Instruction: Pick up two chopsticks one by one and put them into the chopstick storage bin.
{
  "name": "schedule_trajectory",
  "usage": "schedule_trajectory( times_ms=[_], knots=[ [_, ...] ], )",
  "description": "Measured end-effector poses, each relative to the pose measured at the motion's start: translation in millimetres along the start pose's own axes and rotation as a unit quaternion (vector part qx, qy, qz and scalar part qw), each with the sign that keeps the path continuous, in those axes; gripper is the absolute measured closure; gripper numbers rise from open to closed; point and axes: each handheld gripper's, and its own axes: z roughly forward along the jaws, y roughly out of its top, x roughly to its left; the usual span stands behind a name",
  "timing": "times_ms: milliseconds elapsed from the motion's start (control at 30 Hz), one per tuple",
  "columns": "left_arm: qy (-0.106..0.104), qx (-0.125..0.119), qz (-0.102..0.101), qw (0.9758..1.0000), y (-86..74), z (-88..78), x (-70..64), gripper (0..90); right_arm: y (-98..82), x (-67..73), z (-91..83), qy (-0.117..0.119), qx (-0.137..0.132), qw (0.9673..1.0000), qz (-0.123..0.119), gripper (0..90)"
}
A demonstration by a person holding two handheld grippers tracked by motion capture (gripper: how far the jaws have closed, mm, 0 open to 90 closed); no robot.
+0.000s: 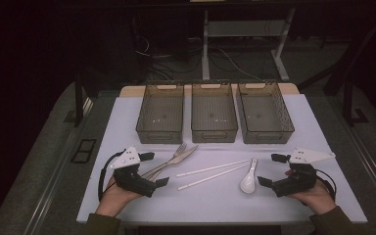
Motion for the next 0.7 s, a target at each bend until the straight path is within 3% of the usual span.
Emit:
schedule_trajectory(
  times_ms=[367,700],
  knots=[
    [-0.005,0.007,0.008,0.9999,9.9,9.1,0.7,0.0,-0.6,-3.1,-2.5,0.004,-0.008,0.9999,0.008,0.6],
    [-0.023,0.012,0.016,0.9995,18.5,24.5,2.9,0.0,-0.2,-5.1,-4.2,-0.001,-0.009,0.9998,0.017,0.6]
  ],
)
